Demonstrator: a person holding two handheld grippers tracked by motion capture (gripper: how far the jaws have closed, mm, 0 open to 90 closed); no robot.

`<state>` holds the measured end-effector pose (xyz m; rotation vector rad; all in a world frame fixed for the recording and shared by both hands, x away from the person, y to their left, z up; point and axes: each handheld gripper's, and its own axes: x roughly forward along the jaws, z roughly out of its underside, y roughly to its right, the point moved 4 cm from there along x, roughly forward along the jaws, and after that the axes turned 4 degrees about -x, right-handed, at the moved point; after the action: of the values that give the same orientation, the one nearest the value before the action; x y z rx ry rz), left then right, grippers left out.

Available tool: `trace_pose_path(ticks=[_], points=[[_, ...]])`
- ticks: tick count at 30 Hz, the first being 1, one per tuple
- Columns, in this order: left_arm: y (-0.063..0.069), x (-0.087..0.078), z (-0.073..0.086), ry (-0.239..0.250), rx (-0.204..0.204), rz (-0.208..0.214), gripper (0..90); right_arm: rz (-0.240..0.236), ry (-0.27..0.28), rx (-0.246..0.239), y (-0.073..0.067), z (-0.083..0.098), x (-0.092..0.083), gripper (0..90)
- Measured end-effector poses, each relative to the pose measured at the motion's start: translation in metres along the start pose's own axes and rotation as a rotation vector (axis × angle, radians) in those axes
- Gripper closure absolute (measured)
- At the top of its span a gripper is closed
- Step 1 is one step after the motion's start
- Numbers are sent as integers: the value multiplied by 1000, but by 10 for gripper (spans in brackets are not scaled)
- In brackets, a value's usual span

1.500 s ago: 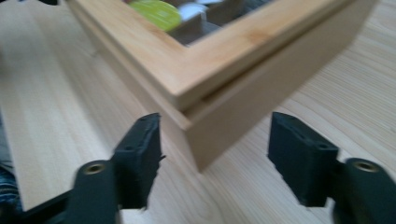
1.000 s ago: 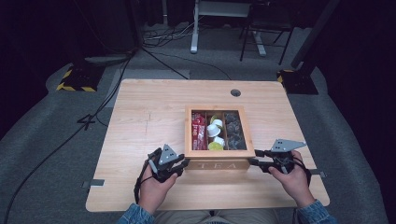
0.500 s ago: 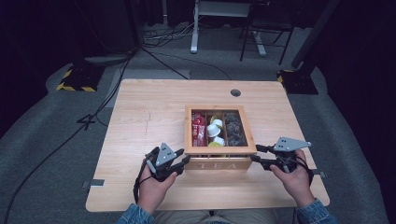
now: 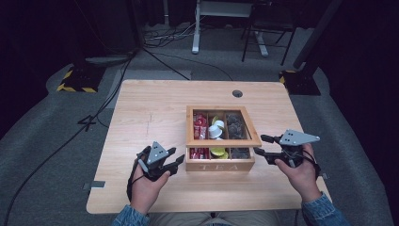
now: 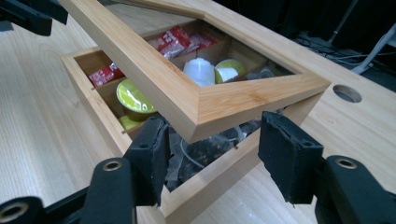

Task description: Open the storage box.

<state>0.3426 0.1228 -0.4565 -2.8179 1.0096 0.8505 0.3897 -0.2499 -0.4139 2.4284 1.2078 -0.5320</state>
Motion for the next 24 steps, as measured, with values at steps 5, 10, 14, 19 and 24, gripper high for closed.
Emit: trace_pose_path(ticks=[5,10,14,19,24], points=[[-10,-4,6,-14,-10,-32,547,3,37,-7,10,-16,-4,438],[-17,-7,10,-19,-27,-46,545,-3,54,-17,18,-30,-5,466],[-20,-8,13,-20,-17,-64,544,-15,72,-24,25,-40,-6,505],[-20,-7,14,-24,-1,-66,541,-8,72,-45,32,-50,-5,531],[-22,-8,15,-28,-1,-71,540,-4,69,-56,38,-59,-2,536]])
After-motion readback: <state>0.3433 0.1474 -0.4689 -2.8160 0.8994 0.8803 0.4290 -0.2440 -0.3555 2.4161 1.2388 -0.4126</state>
